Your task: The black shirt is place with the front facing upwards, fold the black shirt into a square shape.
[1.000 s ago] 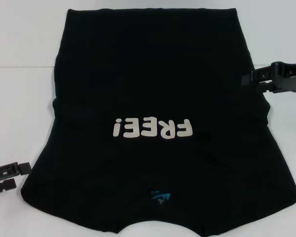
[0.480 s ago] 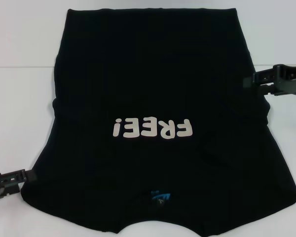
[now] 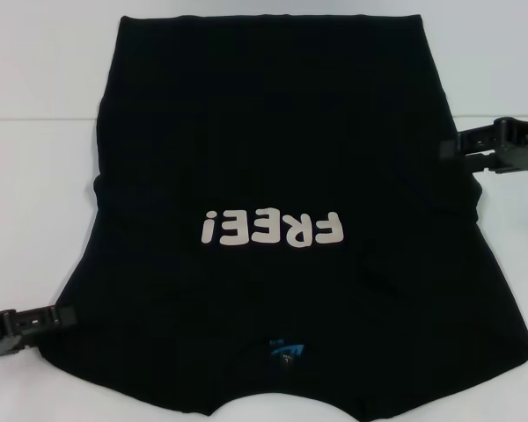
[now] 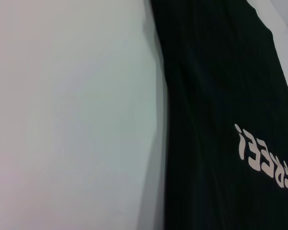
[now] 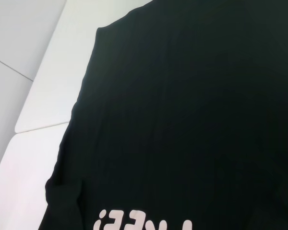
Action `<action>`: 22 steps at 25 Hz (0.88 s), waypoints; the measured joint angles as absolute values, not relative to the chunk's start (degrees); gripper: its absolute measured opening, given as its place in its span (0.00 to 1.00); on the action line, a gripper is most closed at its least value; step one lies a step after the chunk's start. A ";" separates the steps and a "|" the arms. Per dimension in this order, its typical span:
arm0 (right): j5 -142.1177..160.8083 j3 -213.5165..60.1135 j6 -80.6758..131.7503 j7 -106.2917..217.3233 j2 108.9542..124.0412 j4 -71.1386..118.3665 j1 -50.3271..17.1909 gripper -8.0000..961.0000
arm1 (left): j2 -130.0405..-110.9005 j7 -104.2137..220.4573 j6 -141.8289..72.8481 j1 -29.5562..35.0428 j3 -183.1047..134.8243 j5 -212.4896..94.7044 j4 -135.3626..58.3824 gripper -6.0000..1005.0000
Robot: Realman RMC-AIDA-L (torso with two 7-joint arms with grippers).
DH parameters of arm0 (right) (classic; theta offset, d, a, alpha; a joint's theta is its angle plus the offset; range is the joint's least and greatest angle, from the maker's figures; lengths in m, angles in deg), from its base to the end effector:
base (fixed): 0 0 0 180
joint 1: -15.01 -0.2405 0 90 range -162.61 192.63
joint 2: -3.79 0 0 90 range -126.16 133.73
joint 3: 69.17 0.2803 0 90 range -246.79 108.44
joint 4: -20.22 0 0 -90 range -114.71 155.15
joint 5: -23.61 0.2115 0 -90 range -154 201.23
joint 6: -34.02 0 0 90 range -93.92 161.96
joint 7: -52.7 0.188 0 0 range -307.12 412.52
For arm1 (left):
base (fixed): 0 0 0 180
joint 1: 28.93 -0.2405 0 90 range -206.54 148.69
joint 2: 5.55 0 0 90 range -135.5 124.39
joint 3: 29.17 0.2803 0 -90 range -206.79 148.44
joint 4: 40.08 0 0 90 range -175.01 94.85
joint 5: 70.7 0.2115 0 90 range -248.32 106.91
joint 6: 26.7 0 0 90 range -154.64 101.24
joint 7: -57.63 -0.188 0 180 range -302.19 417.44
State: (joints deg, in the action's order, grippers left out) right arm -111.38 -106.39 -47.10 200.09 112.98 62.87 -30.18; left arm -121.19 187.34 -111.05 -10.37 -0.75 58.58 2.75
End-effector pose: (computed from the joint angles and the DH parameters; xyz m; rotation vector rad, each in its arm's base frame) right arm 0.2547 0.4618 0.0358 -2.1684 1.7098 0.3950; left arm -0.3983 0.3030 0.0043 -1.9253 -1.9317 -0.5504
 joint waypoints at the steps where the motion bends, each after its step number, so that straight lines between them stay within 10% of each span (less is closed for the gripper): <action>1: -111.38 -106.37 -47.11 200.09 112.96 62.88 -30.12 0.64 | -121.20 187.50 -111.05 -10.33 -0.71 58.59 2.75 0.86; 22: -111.19 -106.20 -47.95 197.38 112.76 63.06 -28.58 0.64 | -120.83 189.46 -111.86 -10.20 -1.16 58.58 2.85 0.25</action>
